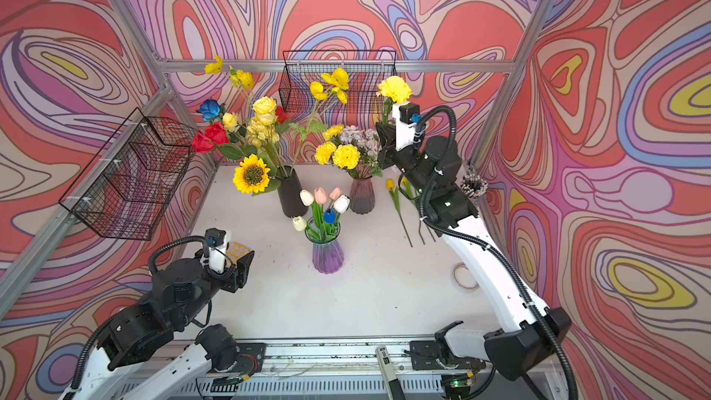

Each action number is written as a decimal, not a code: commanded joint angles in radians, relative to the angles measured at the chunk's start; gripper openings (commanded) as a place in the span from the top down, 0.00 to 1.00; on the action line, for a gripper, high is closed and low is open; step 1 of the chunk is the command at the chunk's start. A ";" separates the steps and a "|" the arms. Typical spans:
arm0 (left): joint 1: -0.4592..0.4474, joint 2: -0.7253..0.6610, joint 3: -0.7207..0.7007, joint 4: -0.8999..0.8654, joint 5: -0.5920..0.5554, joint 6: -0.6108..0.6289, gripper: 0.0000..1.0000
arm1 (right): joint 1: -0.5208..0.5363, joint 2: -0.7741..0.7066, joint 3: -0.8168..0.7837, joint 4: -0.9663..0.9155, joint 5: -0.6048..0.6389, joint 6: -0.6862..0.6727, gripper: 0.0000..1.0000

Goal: Pick out yellow flowers from the vase
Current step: Pick up the flower from the vase, then place the flower at the center of the board.

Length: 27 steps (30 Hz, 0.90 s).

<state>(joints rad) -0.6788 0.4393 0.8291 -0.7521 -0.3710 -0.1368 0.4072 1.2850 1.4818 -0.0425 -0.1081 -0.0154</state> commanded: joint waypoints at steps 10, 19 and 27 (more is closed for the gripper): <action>0.006 0.027 -0.019 0.068 0.016 0.064 0.27 | 0.002 -0.060 0.172 -0.465 0.179 -0.006 1.00; 0.005 0.043 -0.013 0.053 0.023 0.077 0.28 | -0.100 0.042 0.244 -0.650 0.209 -0.013 1.00; 0.004 -0.009 -0.024 0.006 0.023 0.074 0.28 | -0.256 0.110 0.145 -0.607 0.100 0.033 1.00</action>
<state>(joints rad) -0.6788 0.4534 0.8165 -0.7155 -0.3500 -0.0711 0.1871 1.3857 1.6604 -0.6460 0.0368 -0.0010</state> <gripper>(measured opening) 0.724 0.050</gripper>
